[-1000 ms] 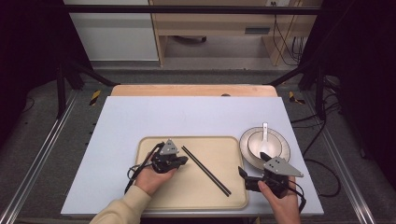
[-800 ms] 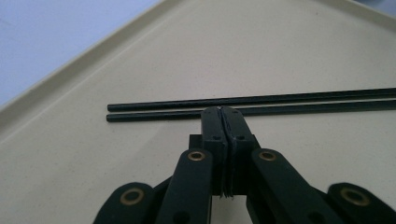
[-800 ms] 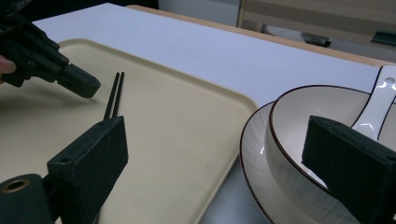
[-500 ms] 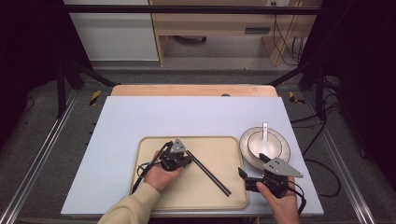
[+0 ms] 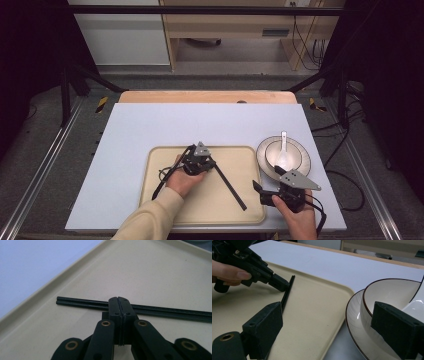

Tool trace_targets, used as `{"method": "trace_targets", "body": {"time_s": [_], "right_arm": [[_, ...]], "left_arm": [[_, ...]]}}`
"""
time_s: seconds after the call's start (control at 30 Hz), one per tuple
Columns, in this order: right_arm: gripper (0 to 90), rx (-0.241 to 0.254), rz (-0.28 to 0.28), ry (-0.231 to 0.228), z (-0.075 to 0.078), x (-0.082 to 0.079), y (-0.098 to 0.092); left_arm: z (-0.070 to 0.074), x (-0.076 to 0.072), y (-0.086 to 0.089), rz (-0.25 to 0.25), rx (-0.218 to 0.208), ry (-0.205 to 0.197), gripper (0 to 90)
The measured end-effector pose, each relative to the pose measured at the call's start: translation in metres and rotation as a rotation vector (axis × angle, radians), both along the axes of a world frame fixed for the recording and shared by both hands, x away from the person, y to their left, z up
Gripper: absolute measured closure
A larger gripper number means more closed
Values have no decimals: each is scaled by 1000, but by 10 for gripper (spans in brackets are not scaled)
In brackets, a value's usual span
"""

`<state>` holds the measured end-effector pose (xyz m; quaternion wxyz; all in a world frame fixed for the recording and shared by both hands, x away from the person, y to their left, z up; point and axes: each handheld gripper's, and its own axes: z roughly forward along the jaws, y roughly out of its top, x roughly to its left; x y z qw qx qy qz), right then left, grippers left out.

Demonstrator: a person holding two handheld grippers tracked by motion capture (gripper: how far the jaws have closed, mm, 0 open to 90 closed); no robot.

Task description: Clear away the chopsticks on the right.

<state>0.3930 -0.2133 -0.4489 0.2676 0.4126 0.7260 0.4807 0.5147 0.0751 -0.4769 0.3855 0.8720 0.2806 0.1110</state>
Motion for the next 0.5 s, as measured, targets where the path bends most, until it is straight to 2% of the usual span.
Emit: {"method": "trace_targets", "body": {"time_s": [0.07, 0.1, 0.27, 0.33, 0.5], "right_arm": [[103, -6, -10, -8, 0, 0, -1], [103, -7, -12, -11, 0, 0, -1], [104, 8, -44, -29, 2, 0, -4], [115, 10, -46, -41, 2, 0, -6], [119, 0, -49, -56, 2, 0, -9]], "left_arm": [[0, 2, -5, -2, -3, -1, 892], [0, 4, -6, -11, 9, -3, 892], [0, 6, -18, -26, 2, -6, 892], [-1, 6, -23, -24, -13, -1, 892], [-1, 5, -32, -48, -10, -5, 892]]}}
